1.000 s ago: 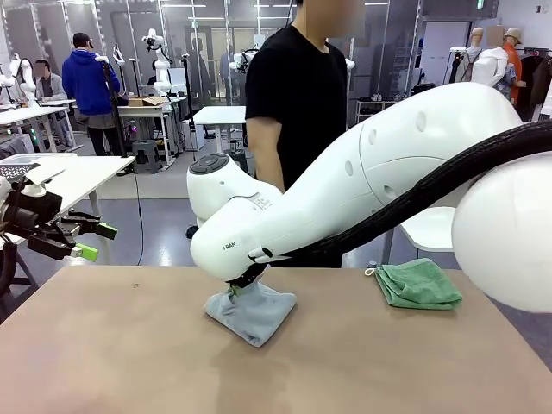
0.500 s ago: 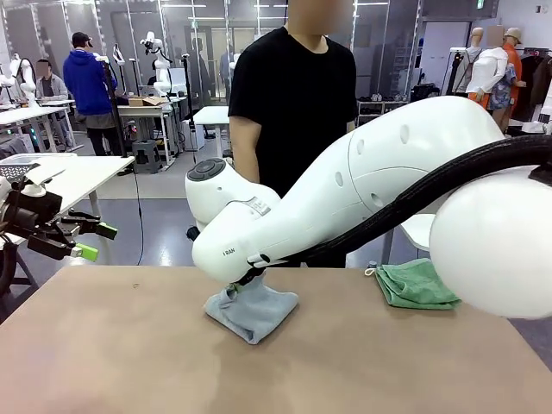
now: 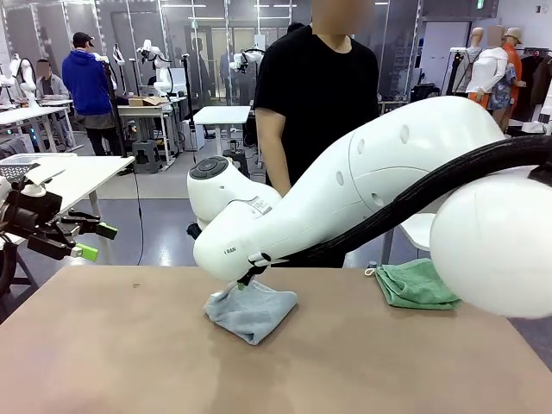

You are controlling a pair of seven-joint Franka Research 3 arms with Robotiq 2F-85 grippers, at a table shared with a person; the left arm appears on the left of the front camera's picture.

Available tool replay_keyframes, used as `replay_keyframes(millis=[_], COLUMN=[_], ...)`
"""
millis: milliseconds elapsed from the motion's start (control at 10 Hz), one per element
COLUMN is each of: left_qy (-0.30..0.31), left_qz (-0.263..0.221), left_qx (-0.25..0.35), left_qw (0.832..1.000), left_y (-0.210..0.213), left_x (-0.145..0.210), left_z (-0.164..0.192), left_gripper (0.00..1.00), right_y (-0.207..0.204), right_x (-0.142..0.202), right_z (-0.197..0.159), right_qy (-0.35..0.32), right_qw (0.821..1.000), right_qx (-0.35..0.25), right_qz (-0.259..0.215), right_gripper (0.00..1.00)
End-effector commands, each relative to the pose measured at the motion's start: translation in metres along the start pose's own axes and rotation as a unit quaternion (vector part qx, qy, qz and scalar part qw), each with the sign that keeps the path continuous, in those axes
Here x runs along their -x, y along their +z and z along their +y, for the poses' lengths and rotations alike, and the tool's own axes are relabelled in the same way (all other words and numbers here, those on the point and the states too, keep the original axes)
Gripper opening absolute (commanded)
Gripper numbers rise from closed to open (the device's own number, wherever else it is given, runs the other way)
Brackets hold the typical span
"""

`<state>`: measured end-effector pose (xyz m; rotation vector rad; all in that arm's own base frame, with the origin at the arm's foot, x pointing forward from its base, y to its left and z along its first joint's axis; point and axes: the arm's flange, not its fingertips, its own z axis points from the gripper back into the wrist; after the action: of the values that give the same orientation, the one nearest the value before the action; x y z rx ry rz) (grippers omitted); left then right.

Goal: Fold the towels and place them in the basket.
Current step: When a person lays out a Towel with hook on the table, fold it in half twice.

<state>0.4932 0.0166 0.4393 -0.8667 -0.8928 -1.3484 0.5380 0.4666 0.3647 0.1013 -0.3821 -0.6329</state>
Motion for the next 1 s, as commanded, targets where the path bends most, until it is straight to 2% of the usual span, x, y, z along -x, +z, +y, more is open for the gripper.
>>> replay_keyframes(millis=[0, 200, 500, 900], left_qy=[-0.001, -0.001, -0.001, -0.001], left_qz=[0.001, 0.001, 0.001, 0.001], left_qx=[-0.002, -0.002, -0.002, -0.002], left_qw=[1.0, 1.0, 1.0, 1.0], left_y=[0.001, 0.001, 0.001, 0.001], left_x=[0.0, 0.0, 0.0, 0.0], left_z=[-0.001, -0.001, -0.001, -0.001], left_gripper=[1.0, 1.0, 1.0, 1.0], right_y=[0.024, 0.047, 0.037, 0.007], right_x=[-0.01, -0.031, -0.053, -0.052], right_z=[-0.042, -0.082, -0.134, -0.168], right_qy=[0.014, 0.045, 0.078, 0.029], right_qw=[0.999, 0.995, 0.98, 0.974], right_qx=[-0.024, -0.048, -0.098, -0.112], right_qz=[0.034, 0.079, 0.157, 0.193], right_gripper=[0.68, 0.67, 0.67, 0.67])
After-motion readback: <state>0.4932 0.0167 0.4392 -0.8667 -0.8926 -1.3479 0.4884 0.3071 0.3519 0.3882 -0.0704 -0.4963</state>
